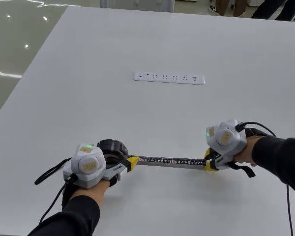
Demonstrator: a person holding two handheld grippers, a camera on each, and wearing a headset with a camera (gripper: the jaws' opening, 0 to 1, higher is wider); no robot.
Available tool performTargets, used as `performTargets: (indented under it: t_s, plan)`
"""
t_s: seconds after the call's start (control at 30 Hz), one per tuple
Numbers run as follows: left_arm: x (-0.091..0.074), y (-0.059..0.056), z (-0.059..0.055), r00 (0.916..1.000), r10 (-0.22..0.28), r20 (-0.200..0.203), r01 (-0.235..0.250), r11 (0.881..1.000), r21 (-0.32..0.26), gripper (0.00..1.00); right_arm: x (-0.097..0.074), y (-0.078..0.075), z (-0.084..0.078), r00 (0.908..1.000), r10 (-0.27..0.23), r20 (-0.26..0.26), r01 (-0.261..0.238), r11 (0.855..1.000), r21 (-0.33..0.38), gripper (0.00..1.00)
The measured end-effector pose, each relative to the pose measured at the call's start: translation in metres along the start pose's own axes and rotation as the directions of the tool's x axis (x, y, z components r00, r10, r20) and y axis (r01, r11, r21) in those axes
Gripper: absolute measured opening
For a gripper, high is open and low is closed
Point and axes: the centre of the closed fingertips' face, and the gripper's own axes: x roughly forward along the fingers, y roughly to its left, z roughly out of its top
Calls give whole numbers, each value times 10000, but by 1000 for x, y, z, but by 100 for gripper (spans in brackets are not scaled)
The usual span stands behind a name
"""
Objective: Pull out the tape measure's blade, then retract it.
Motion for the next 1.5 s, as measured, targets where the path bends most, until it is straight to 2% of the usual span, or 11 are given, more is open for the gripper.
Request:
performTargets:
  t_s: [0.2,0.23,0.4,0.57,0.63,0.67,0.7,1.0,1.23,1.37,1.5]
  plan:
    - [4,4,-2,9994,253,-219,-269,9970,-731,78,1,0,0,9982,-102,-587,102,9999,-4,12]
    - [5,5,-3,9989,335,-315,-362,9954,-887,77,1,-1,-1,9970,-148,-765,181,9990,421,12]
    - [8,10,-4,9950,738,-672,-828,9864,-1417,71,1,0,-1,9949,-108,-1007,115,9999,69,12]
    - [9,10,-5,9901,1107,-860,-1217,9832,-1361,70,1,1,0,9928,-155,-1191,154,9999,-18,12]
    - [9,14,-10,9828,1403,-1203,-1482,9871,-598,68,1,0,0,9909,-253,-1319,273,9995,139,12]
    - [8,16,-12,9793,1496,-1361,-1575,9863,-496,66,1,0,0,9902,-293,-1363,318,9994,163,12]
    - [9,14,-10,9827,1356,-1262,-1468,9856,-841,66,1,0,0,9897,-315,-1400,349,9991,221,12]
    - [10,15,-11,9801,1425,-1385,-1524,9862,-639,65,2,-2,-1,9846,-373,-1711,480,9971,591,12]
    - [11,15,-12,9689,1357,-2069,-1583,9826,-970,66,2,-2,-2,9839,-376,-1747,508,9961,716,12]
    - [10,15,-14,9718,1442,-1864,-1623,9830,-856,65,2,-2,-2,9837,-418,-1746,560,9955,769,12]
    - [10,15,-13,9727,1445,-1813,-1565,9862,-539,64,2,0,-2,9887,-373,-1454,425,9986,330,12]
